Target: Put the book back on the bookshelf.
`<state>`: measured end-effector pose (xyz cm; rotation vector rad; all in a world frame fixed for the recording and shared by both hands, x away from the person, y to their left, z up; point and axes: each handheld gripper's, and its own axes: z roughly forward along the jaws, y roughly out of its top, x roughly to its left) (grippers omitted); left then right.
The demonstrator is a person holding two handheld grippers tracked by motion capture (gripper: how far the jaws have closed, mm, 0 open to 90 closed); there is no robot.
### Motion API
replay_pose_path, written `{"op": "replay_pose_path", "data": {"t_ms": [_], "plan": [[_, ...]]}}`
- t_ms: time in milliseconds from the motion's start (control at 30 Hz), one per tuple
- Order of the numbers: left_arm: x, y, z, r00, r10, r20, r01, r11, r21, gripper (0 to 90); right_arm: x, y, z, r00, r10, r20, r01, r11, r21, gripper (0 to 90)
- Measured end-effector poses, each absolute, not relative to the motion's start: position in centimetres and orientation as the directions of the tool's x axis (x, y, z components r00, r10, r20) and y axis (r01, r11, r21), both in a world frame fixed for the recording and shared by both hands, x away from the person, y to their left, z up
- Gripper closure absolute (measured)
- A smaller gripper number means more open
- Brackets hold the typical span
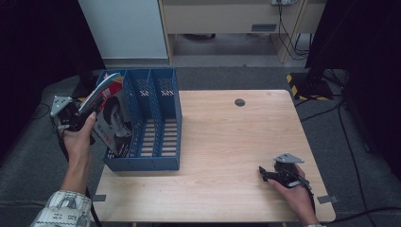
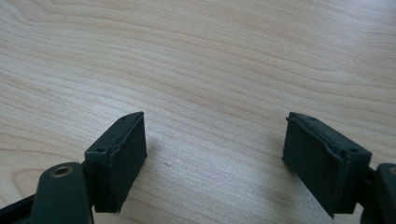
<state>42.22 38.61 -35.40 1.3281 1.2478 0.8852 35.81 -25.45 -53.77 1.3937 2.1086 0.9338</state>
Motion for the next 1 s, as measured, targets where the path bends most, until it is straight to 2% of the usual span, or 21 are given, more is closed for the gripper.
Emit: {"op": "replay_pose_path", "data": {"t_ms": [100, 133, 200, 333, 533, 1000], "plan": [[42.2, 38.4, -34.9, 0.187, 0.974, -0.128, 0.193, 0.091, 0.977, 41.7, 35.8, -25.4, -53.8, -0.393, 0.919, 0.003, 0.620, 0.263, 0.739, 21.5], [42.2, 38.3, -34.8, 0.183, 0.976, -0.120, 0.194, 0.083, 0.977, 41.7, 35.8, -25.4, -53.8, -0.393, 0.919, 0.003, 0.620, 0.263, 0.739, 21.5], [42.2, 38.0, -34.3, 0.181, 0.979, -0.098, 0.196, 0.062, 0.979, 32.5, 35.8, -25.4, -53.8, -0.394, 0.919, 0.004, 0.620, 0.263, 0.739, 21.4], [41.9, 37.5, -33.6, 0.217, 0.972, -0.089, 0.187, 0.048, 0.981, 25.0, 35.8, -25.4, -53.8, -0.397, 0.918, 0.005, 0.620, 0.264, 0.738, 21.2], [41.4, 37.0, -32.5, 0.234, 0.972, -0.029, 0.186, -0.015, 0.982, 21.1, 35.8, -25.4, -53.8, -0.400, 0.917, 0.007, 0.620, 0.265, 0.738, 21.1], [40.5, 36.2, -30.3, 0.292, 0.956, -0.016, 0.168, -0.035, 0.985, 15.9, 35.8, -25.4, -53.8, -0.402, 0.916, 0.005, 0.619, 0.267, 0.739, 21.1]]}}
